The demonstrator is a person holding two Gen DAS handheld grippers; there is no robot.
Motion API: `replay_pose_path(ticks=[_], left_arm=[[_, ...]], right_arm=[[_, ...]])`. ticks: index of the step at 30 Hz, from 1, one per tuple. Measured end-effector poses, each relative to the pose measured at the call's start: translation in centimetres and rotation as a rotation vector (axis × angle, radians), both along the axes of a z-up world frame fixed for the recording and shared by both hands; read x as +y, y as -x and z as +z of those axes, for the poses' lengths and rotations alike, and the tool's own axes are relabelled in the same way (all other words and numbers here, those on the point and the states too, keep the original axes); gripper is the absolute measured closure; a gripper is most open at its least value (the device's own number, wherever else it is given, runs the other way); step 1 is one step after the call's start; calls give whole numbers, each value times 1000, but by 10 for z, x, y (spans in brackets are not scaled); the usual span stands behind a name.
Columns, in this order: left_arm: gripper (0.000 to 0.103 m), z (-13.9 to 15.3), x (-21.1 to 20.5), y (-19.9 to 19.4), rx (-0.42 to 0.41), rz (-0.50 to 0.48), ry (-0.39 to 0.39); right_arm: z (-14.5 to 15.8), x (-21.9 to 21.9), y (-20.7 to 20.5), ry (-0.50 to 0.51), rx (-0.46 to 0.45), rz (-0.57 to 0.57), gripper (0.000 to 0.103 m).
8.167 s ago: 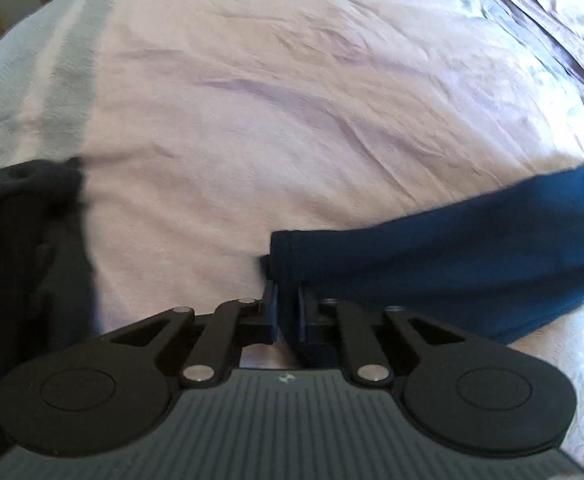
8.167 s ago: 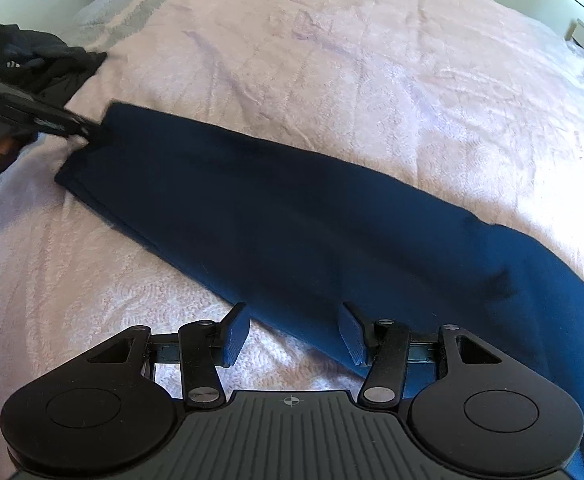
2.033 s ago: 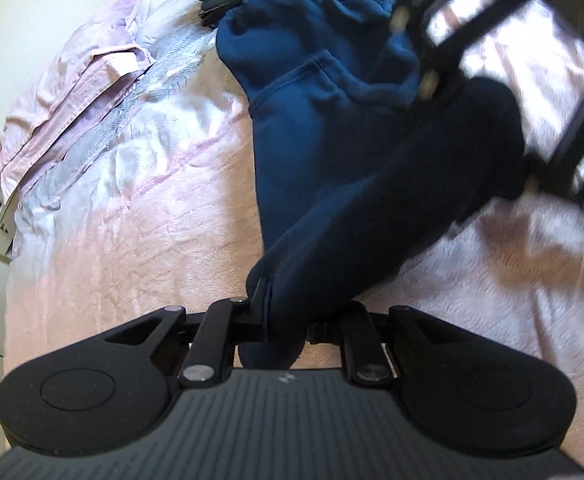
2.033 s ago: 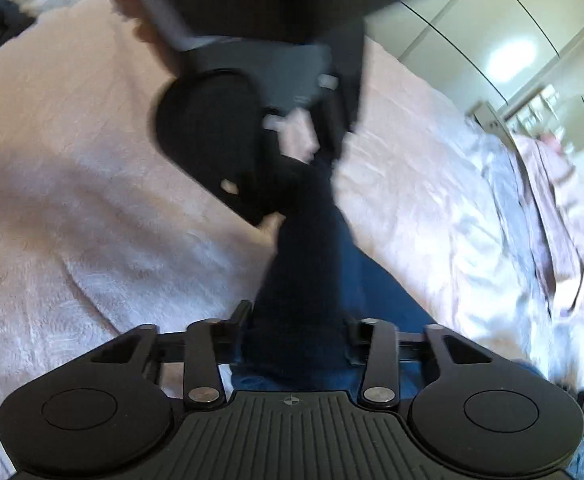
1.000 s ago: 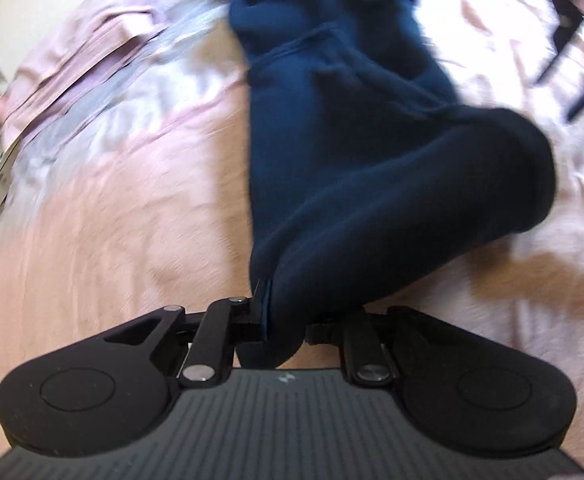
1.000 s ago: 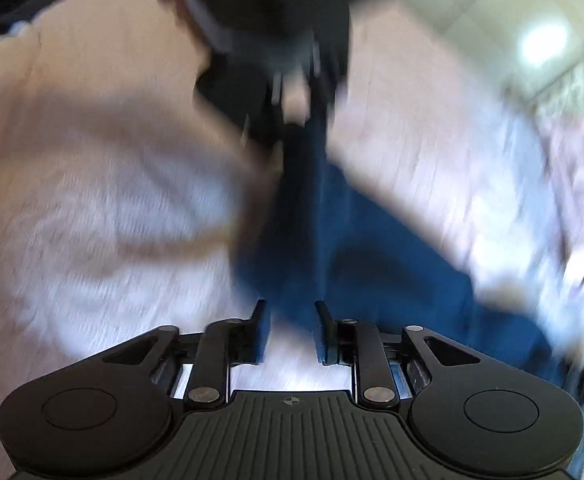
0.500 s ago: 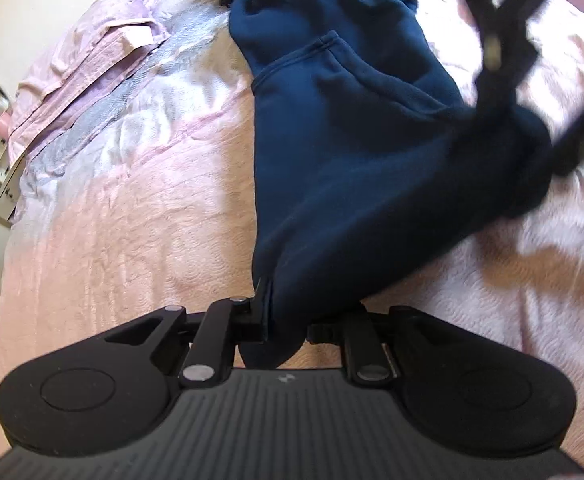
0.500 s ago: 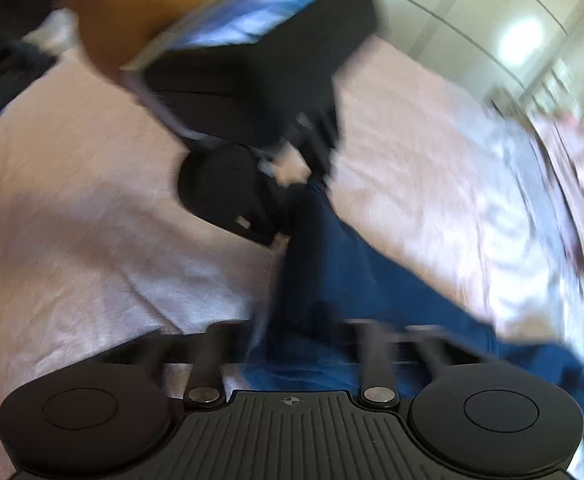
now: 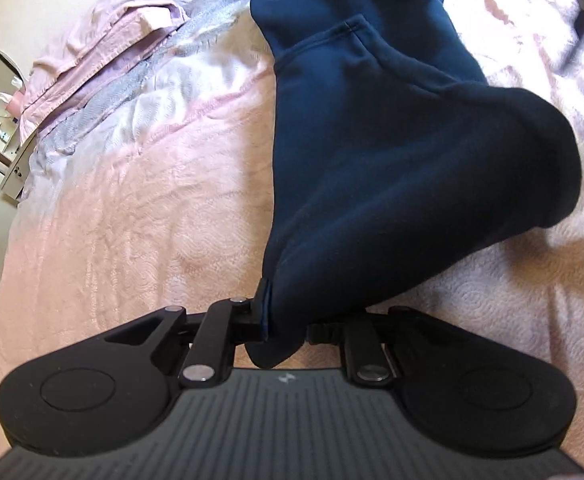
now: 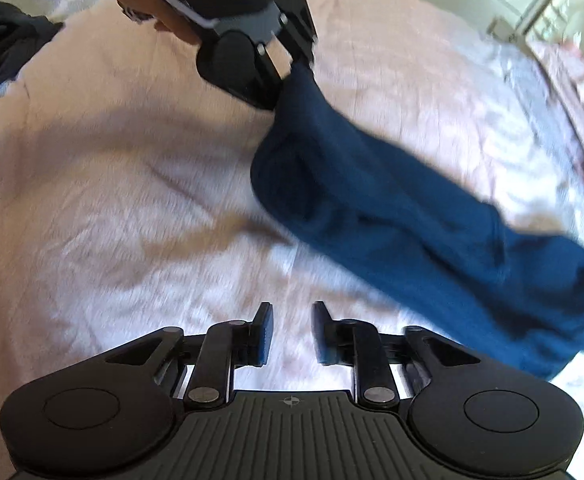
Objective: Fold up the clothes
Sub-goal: 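Hold the folded sweatpants with both grippers and fold them over again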
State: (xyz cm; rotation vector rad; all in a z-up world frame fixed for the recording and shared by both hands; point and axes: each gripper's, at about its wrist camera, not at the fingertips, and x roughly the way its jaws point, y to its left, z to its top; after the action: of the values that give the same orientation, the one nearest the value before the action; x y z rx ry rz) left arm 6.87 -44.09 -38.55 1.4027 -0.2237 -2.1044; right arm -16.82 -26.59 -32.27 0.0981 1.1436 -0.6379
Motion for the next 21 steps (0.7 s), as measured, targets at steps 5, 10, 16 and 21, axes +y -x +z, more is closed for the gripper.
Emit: replay_pose_path(ticks=[5,10,16,21], left_arm=[[89,5,5,-1,11,-19,-12],[89,8,2,-2,45,15,-35],[89,16,0,-3,76,49,-50],[89,21,1,0,58,38,-36]], right_arm=[[-7,3,-23,214,11,165,27],[-47,8,-42,396,78,408,23],[-67,-19,-34,437,126,389,23],[-48,-27,-8,426,79,328,59]])
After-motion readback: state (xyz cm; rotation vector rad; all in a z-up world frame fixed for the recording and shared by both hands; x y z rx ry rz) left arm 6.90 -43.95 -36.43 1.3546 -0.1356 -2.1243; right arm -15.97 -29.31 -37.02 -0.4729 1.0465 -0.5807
